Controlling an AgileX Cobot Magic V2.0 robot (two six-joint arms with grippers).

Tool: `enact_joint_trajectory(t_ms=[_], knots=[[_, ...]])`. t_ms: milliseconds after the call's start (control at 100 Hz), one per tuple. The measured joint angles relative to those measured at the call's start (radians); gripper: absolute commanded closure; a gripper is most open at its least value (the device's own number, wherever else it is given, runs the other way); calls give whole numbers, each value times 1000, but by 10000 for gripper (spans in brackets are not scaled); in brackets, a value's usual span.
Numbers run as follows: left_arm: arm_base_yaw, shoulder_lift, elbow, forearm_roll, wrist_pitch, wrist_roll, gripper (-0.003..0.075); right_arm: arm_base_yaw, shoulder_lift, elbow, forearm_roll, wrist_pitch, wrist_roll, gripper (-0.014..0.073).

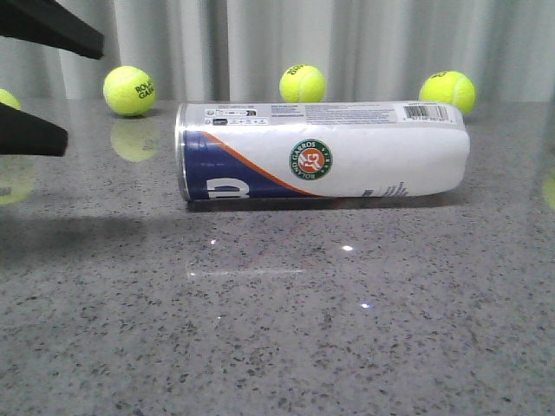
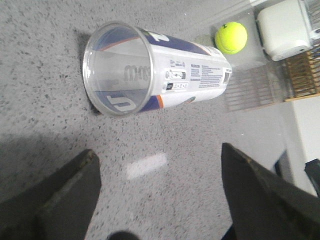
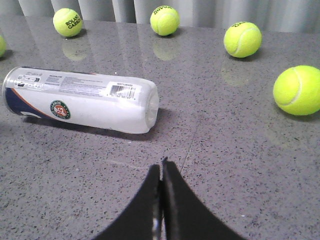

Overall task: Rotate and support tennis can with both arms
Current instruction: 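Reach the left gripper to the can's metal end and grasp it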

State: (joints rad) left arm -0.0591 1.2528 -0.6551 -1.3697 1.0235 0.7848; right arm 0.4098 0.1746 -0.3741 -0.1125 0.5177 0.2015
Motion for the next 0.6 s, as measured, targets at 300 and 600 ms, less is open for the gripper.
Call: enact_joint_trajectory(t_ms=[300, 600], knots=[[-19, 252, -63, -220, 64, 176, 232, 0, 0, 0, 0, 1, 0, 650], [-129, 412, -201, -237, 75, 194, 433, 0, 0, 0, 0, 1, 0, 650]])
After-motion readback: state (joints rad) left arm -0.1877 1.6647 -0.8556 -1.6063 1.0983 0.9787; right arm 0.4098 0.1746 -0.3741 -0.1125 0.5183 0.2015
